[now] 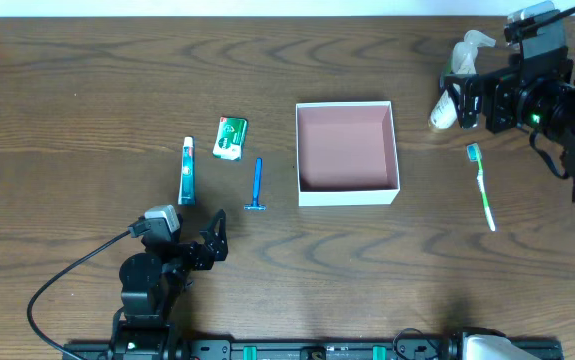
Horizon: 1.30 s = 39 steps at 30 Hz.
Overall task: Pack container
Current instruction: 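Grasp the white Pantene conditioner bottle with the right gripper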
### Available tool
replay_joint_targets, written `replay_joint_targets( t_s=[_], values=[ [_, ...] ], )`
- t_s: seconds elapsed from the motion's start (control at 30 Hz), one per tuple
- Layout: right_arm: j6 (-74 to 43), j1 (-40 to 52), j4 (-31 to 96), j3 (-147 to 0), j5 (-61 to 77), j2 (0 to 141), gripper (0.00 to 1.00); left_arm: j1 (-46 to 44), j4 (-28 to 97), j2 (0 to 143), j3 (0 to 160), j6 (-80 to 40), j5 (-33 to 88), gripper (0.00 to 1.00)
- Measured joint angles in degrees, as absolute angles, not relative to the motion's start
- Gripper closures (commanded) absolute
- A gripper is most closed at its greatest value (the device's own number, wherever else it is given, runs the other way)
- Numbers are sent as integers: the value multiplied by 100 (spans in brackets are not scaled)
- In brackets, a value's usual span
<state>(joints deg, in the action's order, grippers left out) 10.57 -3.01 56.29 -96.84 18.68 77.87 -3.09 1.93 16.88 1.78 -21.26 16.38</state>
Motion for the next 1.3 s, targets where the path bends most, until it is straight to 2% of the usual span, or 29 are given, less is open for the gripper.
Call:
replay_joint_targets(
  t_s=[0.37,0.47,0.9,1.0,1.13,1.3],
  values=[
    [1057,-309,5524,-9717,1059,9174,1,-309,196,1688,180,-2126,1638,2],
    [1059,-309,5489,-9717,814,9371,5,-309,196,1688,180,-2126,1636,2],
    [1057,-309,5286,-9717,169,10280,10,-309,196,1688,180,-2126,1636,2],
    [1061,-309,5135,-9717,143,10449,18,-309,196,1688,180,-2126,1638,2],
    [1044,-311,4987,-9717,123,10565,36,-309,196,1688,180,-2126,1636,2],
    [1013,-311,4943,-9717,104,10565,42,-309,198,1688,180,-2126,1636,2]
  ],
)
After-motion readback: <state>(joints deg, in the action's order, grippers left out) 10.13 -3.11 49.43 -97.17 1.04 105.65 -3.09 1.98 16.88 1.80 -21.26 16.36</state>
